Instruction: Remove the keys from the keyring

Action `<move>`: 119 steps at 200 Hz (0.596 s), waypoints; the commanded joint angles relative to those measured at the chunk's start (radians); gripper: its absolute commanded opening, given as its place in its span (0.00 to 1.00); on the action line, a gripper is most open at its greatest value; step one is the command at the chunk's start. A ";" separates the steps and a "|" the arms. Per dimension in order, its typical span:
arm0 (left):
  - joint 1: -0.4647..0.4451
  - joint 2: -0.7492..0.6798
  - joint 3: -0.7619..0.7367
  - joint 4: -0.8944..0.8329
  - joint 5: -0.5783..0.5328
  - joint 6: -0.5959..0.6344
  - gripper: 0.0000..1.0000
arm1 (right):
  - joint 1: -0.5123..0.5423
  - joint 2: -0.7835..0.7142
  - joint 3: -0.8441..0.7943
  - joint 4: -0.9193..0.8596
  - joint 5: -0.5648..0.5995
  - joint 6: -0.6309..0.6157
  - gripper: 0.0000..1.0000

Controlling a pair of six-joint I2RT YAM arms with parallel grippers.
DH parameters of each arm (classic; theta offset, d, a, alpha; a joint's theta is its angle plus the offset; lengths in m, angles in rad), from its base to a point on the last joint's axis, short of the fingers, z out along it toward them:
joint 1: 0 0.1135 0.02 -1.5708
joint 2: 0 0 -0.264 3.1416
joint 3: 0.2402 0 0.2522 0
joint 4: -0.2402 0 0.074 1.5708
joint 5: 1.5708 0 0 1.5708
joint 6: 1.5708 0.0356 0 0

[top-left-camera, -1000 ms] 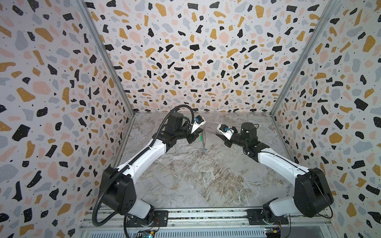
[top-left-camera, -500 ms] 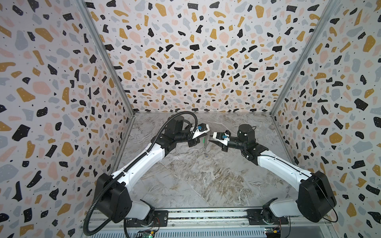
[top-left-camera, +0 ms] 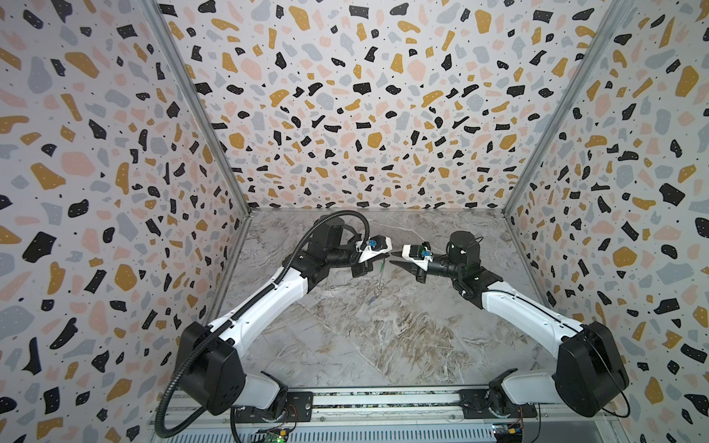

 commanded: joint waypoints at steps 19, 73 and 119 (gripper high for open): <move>-0.006 -0.031 -0.010 0.024 0.063 0.035 0.00 | -0.002 -0.022 0.007 -0.007 -0.029 0.022 0.22; -0.008 -0.037 -0.014 0.010 0.078 0.064 0.00 | -0.002 -0.015 0.010 -0.009 -0.049 0.038 0.15; -0.008 -0.038 -0.018 -0.005 0.086 0.090 0.00 | -0.006 -0.002 0.020 -0.036 -0.064 0.038 0.10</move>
